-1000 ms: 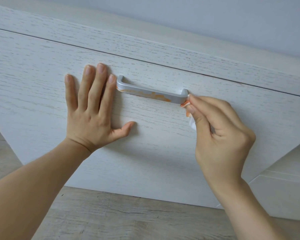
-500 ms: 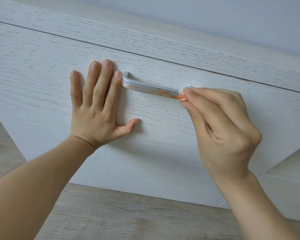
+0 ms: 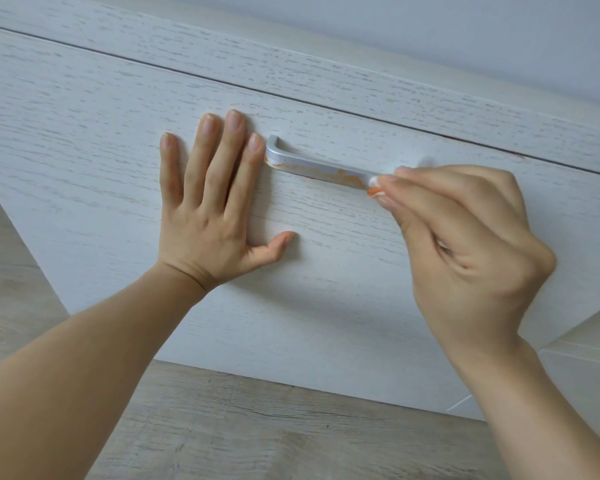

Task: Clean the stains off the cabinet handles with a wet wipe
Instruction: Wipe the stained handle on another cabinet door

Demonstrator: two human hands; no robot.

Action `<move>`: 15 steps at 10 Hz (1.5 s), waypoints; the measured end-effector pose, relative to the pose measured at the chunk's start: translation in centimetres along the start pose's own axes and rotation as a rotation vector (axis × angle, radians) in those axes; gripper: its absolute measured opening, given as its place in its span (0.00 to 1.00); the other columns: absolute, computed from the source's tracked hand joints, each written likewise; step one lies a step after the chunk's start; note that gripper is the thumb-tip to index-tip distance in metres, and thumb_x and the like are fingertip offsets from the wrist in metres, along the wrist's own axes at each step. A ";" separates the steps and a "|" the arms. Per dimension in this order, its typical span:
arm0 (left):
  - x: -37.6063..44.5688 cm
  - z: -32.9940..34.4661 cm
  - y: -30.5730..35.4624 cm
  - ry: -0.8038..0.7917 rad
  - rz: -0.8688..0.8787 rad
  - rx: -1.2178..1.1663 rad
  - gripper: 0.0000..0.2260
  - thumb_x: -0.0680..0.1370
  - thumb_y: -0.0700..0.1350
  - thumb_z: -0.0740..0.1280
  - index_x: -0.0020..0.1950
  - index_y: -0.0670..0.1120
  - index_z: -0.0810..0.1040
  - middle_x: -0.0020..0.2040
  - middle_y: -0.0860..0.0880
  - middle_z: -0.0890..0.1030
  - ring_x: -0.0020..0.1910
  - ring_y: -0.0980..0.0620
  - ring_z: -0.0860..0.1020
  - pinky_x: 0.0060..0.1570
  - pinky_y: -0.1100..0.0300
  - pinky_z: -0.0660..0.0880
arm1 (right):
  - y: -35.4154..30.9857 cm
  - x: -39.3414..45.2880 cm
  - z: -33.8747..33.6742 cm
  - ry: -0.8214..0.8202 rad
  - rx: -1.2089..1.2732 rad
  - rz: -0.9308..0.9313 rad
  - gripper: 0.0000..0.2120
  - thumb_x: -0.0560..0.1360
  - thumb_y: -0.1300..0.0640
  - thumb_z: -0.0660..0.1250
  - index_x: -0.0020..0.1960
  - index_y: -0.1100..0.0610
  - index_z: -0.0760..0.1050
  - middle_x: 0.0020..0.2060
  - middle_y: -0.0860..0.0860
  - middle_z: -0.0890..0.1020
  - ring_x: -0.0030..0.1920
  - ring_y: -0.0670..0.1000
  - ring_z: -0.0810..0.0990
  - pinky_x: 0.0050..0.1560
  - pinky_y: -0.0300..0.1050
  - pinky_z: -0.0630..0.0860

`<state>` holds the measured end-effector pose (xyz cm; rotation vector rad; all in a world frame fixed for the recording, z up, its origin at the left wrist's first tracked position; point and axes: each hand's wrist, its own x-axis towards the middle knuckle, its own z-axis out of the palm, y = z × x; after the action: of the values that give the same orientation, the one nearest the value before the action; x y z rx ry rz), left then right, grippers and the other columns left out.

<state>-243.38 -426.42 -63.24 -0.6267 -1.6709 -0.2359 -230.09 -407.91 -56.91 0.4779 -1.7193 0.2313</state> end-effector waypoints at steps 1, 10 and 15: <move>-0.1 0.1 0.0 0.012 0.001 0.012 0.39 0.75 0.68 0.54 0.75 0.42 0.53 0.72 0.38 0.56 0.77 0.49 0.42 0.73 0.44 0.42 | 0.0 0.0 -0.3 -0.006 0.000 0.033 0.02 0.75 0.67 0.71 0.47 0.65 0.83 0.41 0.57 0.83 0.41 0.58 0.80 0.52 0.37 0.73; -0.1 0.2 0.0 0.051 -0.003 0.022 0.39 0.75 0.67 0.56 0.75 0.42 0.54 0.72 0.39 0.57 0.77 0.49 0.44 0.74 0.44 0.44 | -0.7 0.4 0.7 -0.017 0.064 0.061 0.03 0.75 0.65 0.73 0.48 0.63 0.82 0.41 0.53 0.82 0.42 0.57 0.80 0.52 0.35 0.72; -0.2 0.3 0.0 0.048 -0.008 0.020 0.39 0.75 0.67 0.56 0.75 0.42 0.53 0.72 0.40 0.57 0.77 0.49 0.44 0.74 0.45 0.44 | -1.3 0.3 0.8 -0.007 0.006 0.018 0.03 0.75 0.66 0.71 0.48 0.65 0.83 0.41 0.56 0.83 0.41 0.57 0.80 0.53 0.35 0.71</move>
<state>-243.56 -426.30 -63.45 -0.5949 -1.6277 -0.2381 -230.29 -409.46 -56.92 0.4679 -1.7310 0.2484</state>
